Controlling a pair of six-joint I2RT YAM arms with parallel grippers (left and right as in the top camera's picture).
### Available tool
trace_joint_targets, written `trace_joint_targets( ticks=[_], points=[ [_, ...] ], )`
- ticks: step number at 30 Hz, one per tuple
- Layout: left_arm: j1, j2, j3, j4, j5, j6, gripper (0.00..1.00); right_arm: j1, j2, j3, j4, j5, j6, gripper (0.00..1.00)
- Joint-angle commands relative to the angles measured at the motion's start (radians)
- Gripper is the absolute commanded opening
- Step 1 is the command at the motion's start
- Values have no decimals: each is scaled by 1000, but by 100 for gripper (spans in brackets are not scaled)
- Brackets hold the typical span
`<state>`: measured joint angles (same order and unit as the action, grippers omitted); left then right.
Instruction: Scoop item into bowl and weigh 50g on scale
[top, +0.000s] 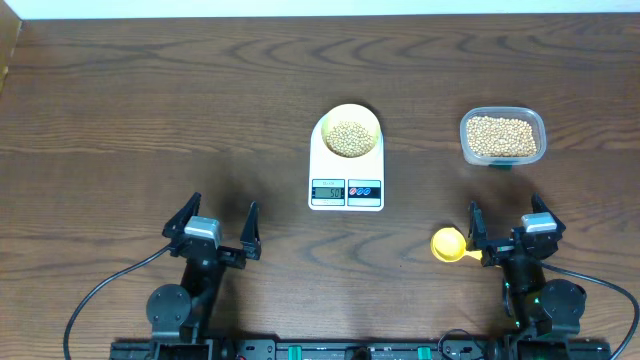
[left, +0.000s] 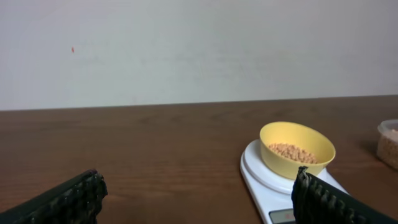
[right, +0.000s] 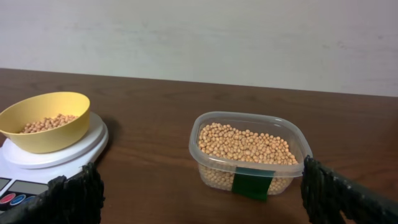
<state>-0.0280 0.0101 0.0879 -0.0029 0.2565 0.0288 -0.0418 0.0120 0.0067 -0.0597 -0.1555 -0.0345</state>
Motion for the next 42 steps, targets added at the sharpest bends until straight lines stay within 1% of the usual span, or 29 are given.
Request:
trace_joint_targets(
  ticks=[1, 9, 18, 29, 31, 34, 36, 42],
  points=[
    [-2, -9, -32, 20, -33, -5, 98, 7, -6, -1, -5, 11, -12, 99],
    [-1, -9, -84, 18, -34, -5, 98, 7, -6, -1, -5, 11, -12, 99],
    [24, -9, -84, -49, -33, -5, 98, 7, -6, -1, -5, 11, -12, 99],
    [42, -9, -84, -52, -32, -6, 98, 7, -6, -1, -5, 11, -12, 99],
    [42, -9, -84, -52, -30, -23, 98, 7, -6, -1, -5, 11, -12, 99],
    [40, -9, -84, -51, -31, -86, 98, 7, -6, -1, -5, 11, -12, 99],
    [34, -9, -84, -51, -48, -94, 98, 7, -6, -1, -5, 11, -12, 99],
    [13, -9, -84, -61, -167, -93, 98, 7, -6, -1, -5, 11, -12, 99]
  ],
)
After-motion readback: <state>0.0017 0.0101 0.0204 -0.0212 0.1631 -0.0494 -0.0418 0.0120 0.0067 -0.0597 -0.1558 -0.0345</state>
